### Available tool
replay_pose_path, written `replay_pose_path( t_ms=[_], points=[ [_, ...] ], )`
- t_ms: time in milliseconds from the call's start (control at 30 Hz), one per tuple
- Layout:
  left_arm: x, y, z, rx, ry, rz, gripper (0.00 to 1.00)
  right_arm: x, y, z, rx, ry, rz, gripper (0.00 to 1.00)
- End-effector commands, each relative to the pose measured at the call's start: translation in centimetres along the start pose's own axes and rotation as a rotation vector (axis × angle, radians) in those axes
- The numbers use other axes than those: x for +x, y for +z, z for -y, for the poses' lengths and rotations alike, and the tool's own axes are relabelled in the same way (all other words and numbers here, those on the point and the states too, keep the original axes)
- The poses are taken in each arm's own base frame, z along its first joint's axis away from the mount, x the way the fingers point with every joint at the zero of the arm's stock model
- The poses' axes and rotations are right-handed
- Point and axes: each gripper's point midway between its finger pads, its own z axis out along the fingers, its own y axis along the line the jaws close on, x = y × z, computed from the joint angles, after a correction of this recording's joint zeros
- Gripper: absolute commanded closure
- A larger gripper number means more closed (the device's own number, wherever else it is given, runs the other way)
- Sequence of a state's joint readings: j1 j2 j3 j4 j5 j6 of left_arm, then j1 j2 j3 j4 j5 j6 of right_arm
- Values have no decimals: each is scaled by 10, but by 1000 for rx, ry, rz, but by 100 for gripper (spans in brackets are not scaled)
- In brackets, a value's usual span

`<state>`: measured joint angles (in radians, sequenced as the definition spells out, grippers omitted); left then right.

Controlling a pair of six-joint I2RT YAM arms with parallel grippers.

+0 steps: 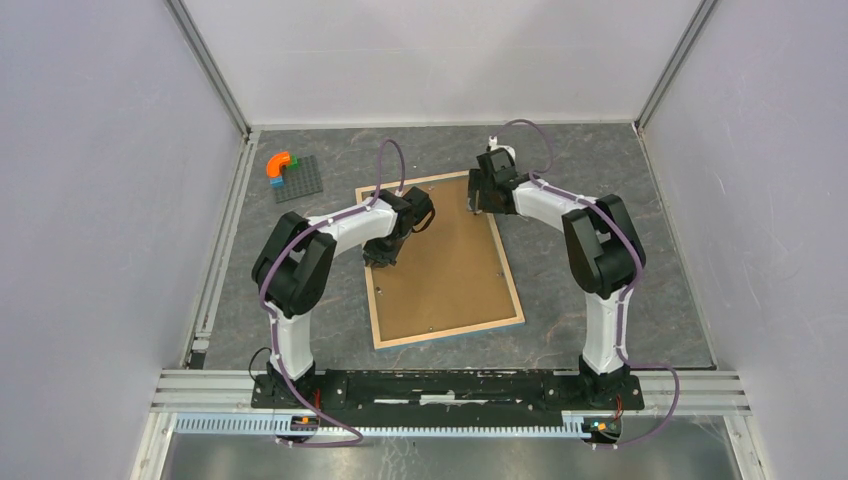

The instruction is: Put the photo into the frame

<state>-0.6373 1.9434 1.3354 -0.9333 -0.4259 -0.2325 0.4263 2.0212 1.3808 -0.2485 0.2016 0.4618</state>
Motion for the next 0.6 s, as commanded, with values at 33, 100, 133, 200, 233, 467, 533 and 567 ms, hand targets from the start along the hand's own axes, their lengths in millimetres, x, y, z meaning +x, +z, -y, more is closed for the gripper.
replay_pose_path(
  t_ms=[33, 100, 133, 200, 233, 467, 533, 567],
  points=[
    [-14, -4, 23, 101, 8, 56, 83, 1, 0, 8, 136, 43, 4, 23],
    [-14, -4, 23, 101, 7, 56, 83, 6, 1, 9, 145, 36, -5, 28],
    [-14, -5, 23, 101, 7, 57, 83, 10, 1, 11, 148, 33, -13, 32],
    [-14, -4, 23, 100, 8, 56, 83, 16, 1, 9, 128, 30, -25, 37],
    [-14, -4, 23, 100, 9, 56, 83, 19, 1, 9, 121, 28, -31, 39],
    [-14, -5, 22, 95, 8, 55, 83, 33, -5, 0, 38, -2, -68, 54],
    [-14, -5, 21, 95, 7, 56, 83, 35, -8, -2, 14, -21, -76, 57],
    [-15, -5, 22, 96, 6, 58, 83, 36, -9, -2, 8, -34, -78, 58]
  ],
)
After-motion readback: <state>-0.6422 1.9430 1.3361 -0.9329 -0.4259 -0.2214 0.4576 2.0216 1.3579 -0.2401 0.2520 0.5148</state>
